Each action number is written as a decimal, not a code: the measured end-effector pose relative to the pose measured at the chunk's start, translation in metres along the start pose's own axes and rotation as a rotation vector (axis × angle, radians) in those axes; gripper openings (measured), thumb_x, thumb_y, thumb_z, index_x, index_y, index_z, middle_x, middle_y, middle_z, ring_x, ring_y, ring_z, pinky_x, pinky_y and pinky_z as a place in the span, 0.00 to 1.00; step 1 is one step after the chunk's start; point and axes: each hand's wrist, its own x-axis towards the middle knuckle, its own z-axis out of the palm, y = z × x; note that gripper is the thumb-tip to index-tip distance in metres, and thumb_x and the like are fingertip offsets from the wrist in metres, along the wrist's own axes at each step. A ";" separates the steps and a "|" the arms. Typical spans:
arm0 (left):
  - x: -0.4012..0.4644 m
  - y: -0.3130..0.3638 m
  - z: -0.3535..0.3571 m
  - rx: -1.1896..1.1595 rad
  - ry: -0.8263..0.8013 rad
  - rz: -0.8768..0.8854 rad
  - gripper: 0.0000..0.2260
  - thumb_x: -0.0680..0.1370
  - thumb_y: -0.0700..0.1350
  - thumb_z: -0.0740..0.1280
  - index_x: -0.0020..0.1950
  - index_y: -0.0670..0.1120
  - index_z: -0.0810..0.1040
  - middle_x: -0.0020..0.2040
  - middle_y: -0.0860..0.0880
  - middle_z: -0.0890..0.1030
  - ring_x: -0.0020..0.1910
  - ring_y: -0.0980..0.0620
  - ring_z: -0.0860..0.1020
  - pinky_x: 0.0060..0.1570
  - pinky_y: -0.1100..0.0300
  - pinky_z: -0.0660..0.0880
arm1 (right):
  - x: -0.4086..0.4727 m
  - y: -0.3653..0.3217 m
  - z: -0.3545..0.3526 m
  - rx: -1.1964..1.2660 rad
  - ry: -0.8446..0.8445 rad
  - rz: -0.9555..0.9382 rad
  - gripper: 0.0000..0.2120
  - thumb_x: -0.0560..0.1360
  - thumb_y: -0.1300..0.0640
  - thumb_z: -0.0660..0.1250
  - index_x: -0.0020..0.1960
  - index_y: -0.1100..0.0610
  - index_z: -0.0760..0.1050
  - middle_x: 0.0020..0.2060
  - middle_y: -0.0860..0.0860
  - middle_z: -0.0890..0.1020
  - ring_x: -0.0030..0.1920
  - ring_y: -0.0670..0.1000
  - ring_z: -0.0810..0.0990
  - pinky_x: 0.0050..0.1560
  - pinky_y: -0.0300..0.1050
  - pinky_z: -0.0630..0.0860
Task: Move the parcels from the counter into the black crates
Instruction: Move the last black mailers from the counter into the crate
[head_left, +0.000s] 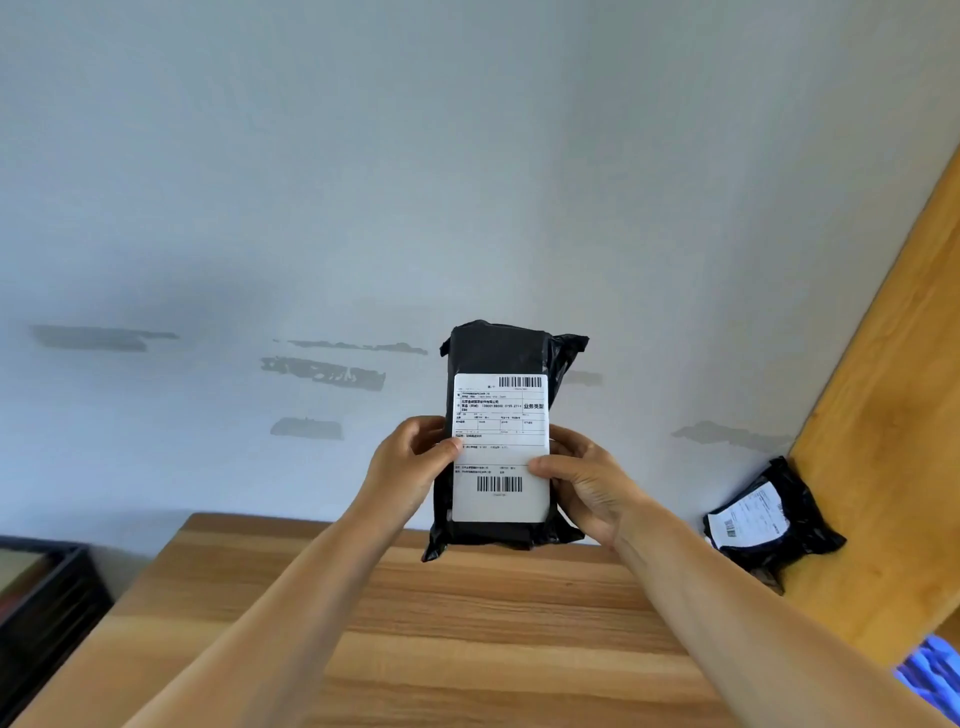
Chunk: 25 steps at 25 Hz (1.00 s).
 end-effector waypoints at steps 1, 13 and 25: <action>-0.006 -0.005 -0.007 0.010 0.008 -0.028 0.08 0.77 0.46 0.68 0.55 0.53 0.76 0.53 0.55 0.82 0.53 0.57 0.80 0.57 0.56 0.76 | -0.002 0.008 0.005 -0.005 -0.014 0.019 0.26 0.68 0.78 0.66 0.64 0.64 0.71 0.54 0.60 0.83 0.52 0.57 0.83 0.52 0.49 0.80; -0.125 -0.027 -0.074 -0.116 0.206 -0.247 0.08 0.77 0.40 0.68 0.56 0.45 0.78 0.50 0.51 0.85 0.47 0.54 0.83 0.44 0.62 0.78 | -0.037 0.079 0.057 -0.079 -0.311 0.230 0.26 0.69 0.78 0.65 0.65 0.63 0.71 0.55 0.59 0.83 0.55 0.59 0.82 0.52 0.50 0.81; -0.264 -0.037 -0.192 -0.148 0.569 -0.323 0.08 0.75 0.39 0.70 0.53 0.47 0.80 0.48 0.52 0.85 0.47 0.54 0.83 0.48 0.58 0.79 | -0.110 0.152 0.196 -0.423 -0.611 0.161 0.23 0.72 0.73 0.67 0.61 0.53 0.74 0.54 0.52 0.83 0.55 0.53 0.82 0.55 0.49 0.80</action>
